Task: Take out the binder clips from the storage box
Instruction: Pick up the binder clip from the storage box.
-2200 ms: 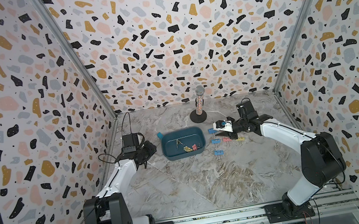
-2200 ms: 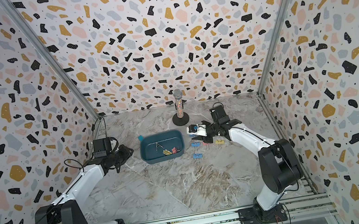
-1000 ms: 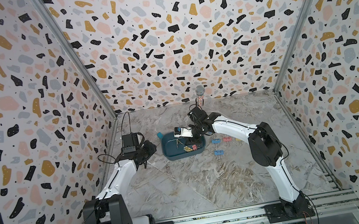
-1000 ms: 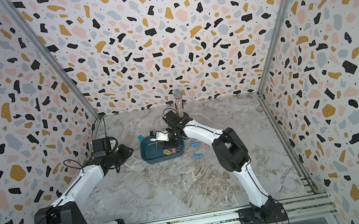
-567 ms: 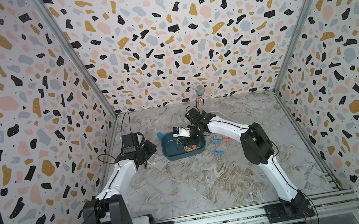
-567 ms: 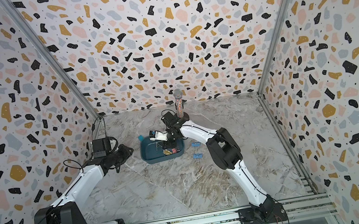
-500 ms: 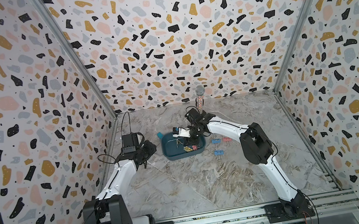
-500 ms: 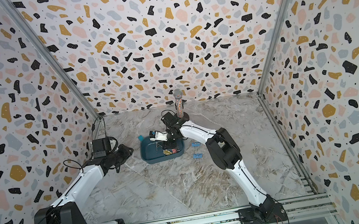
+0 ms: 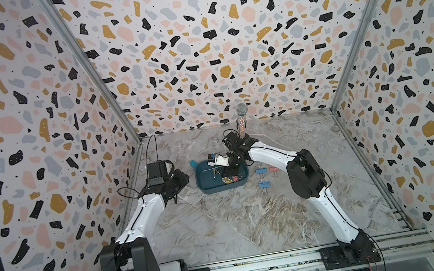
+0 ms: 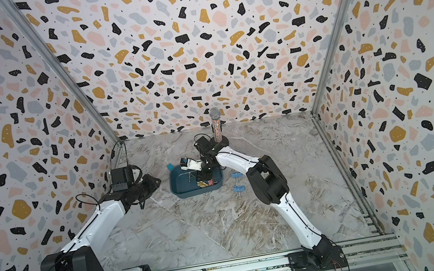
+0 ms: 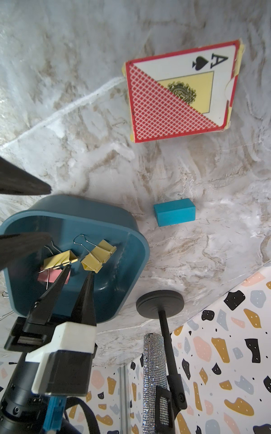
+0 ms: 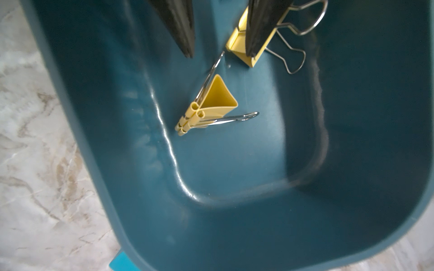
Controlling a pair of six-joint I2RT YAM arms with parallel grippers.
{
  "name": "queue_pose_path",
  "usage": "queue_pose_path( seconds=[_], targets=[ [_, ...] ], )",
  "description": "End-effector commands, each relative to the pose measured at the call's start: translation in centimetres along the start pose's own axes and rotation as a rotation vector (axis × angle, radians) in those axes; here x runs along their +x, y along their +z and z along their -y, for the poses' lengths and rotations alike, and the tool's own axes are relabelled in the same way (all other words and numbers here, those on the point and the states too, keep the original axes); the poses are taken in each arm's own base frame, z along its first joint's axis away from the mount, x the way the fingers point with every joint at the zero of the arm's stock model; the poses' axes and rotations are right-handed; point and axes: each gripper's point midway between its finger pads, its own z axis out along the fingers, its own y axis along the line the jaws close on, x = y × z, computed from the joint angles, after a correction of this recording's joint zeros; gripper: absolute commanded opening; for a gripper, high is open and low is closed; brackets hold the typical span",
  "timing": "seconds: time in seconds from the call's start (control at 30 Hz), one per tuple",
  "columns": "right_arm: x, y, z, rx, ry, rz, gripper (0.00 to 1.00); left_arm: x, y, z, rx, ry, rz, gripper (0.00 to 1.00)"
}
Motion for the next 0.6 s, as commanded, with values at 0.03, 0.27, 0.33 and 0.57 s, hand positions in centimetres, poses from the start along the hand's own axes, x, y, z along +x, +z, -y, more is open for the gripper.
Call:
queue_pose_path(
  seconds=[0.03, 0.27, 0.33, 0.57],
  targets=[
    [-1.5, -0.5, -0.2, -0.008, 0.012, 0.031, 0.41, -0.5, -0.5, 0.9, 0.031, 0.014, 0.03, 0.31],
    [-1.6, 0.1, 0.1, -0.008, 0.033, 0.036, 0.41, -0.6, -0.6, 0.9, 0.032, 0.015, 0.034, 0.31],
    [-1.6, 0.3, 0.2, -0.005, 0.038, 0.036, 0.41, -0.6, -0.6, 0.9, 0.031, 0.015, 0.033, 0.31],
    [-1.3, 1.1, 0.4, -0.001, 0.058, 0.028, 0.4, -0.6, -0.6, 0.9, 0.03, 0.014, 0.035, 0.31]
  ],
)
